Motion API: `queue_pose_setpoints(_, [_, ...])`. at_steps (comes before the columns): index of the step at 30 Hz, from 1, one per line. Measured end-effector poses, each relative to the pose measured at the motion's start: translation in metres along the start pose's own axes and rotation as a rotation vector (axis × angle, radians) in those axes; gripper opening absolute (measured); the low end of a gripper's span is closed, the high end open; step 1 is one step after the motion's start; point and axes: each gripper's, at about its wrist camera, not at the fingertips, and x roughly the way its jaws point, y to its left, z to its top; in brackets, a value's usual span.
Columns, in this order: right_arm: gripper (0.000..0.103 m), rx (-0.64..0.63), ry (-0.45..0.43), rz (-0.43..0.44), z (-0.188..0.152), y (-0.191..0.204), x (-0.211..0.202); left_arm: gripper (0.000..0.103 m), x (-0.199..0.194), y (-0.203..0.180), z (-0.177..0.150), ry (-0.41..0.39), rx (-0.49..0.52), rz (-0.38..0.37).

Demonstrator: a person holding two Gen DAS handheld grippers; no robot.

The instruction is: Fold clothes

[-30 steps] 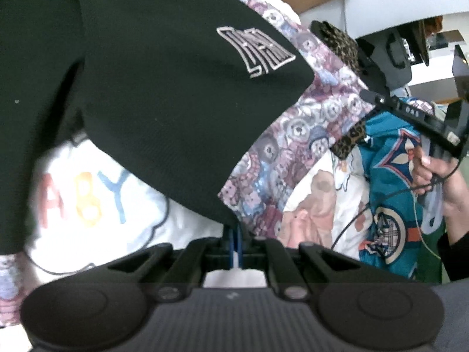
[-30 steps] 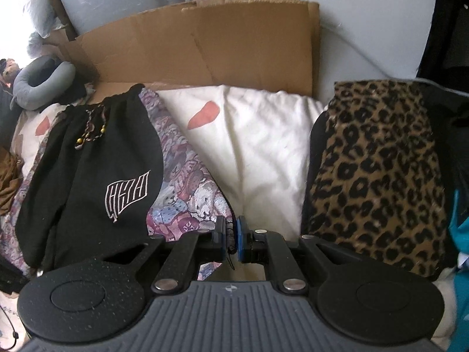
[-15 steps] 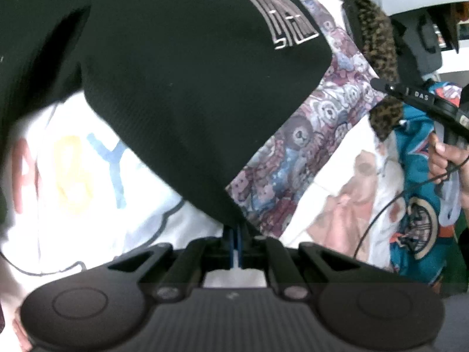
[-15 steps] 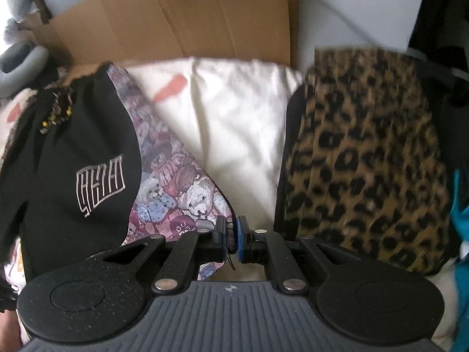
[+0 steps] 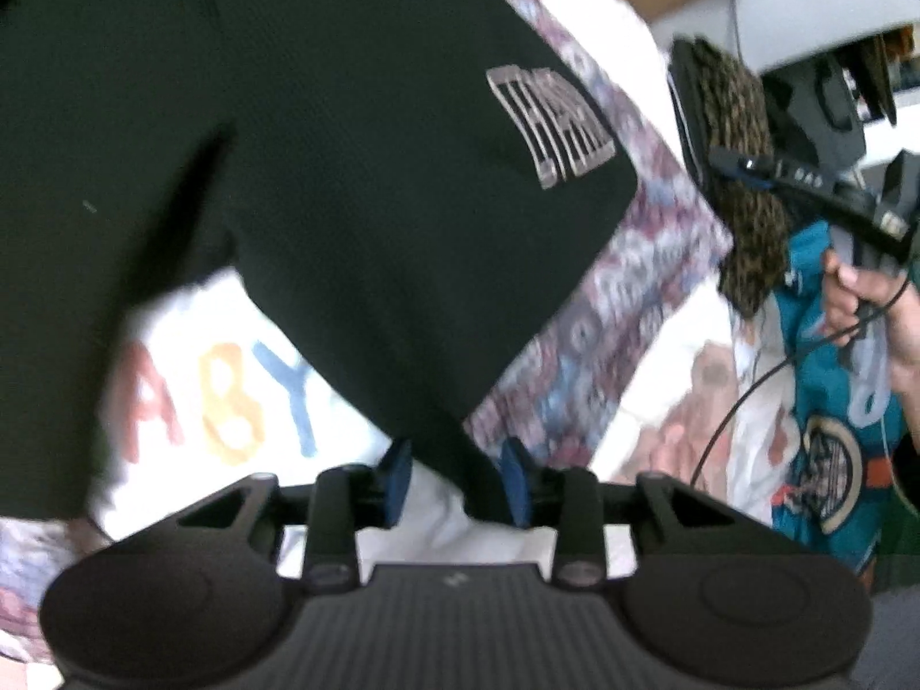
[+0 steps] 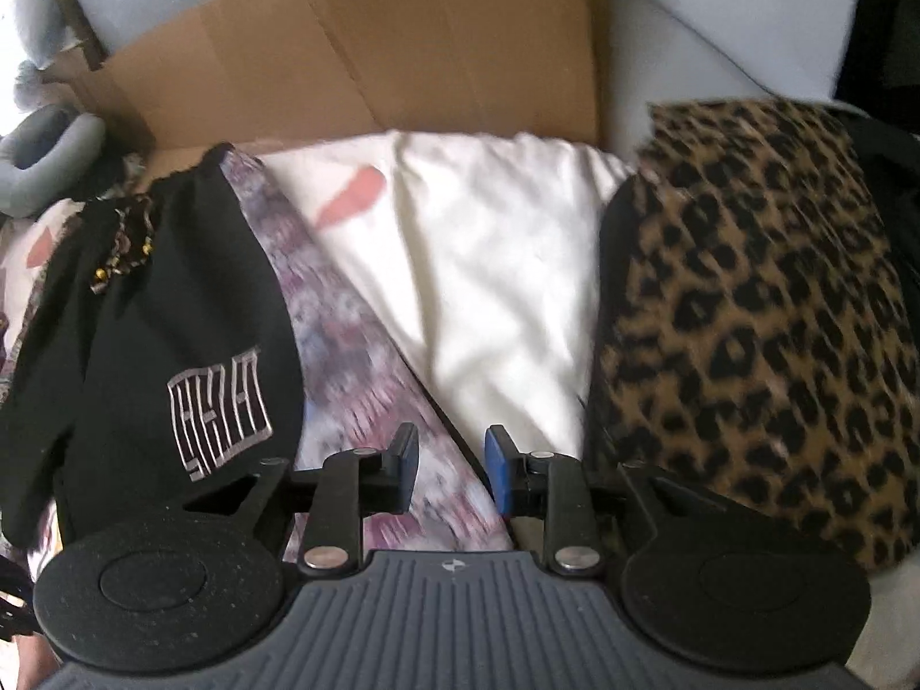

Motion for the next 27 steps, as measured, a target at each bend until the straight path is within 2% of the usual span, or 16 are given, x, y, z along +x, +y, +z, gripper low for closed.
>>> queue_pose_setpoints(7, [0.027,-0.058,-0.058,0.027,0.029,0.017,0.025,0.037,-0.018,0.022,0.021,-0.093,-0.085,0.052])
queue_pose_setpoints(11, [0.027,-0.090,-0.071,0.043,0.043,0.030,0.043,0.031,-0.025,0.030,0.032,-0.145,-0.113,0.087])
queue_pose_setpoints(12, [0.027,-0.097,-0.074,0.047,0.046,0.032,0.047,0.028,-0.026,0.031,0.035,-0.157,-0.114,0.093])
queue_pose_setpoints(19, [0.027,-0.154,-0.081,0.054,0.066,0.052,0.079,0.028,-0.029,0.031,0.050,-0.212,-0.094,0.107])
queue_pose_setpoints(27, [0.027,-0.153,-0.100,0.046,0.088,0.071,0.121,0.027,-0.028,0.033,0.064,-0.270,-0.080,0.124])
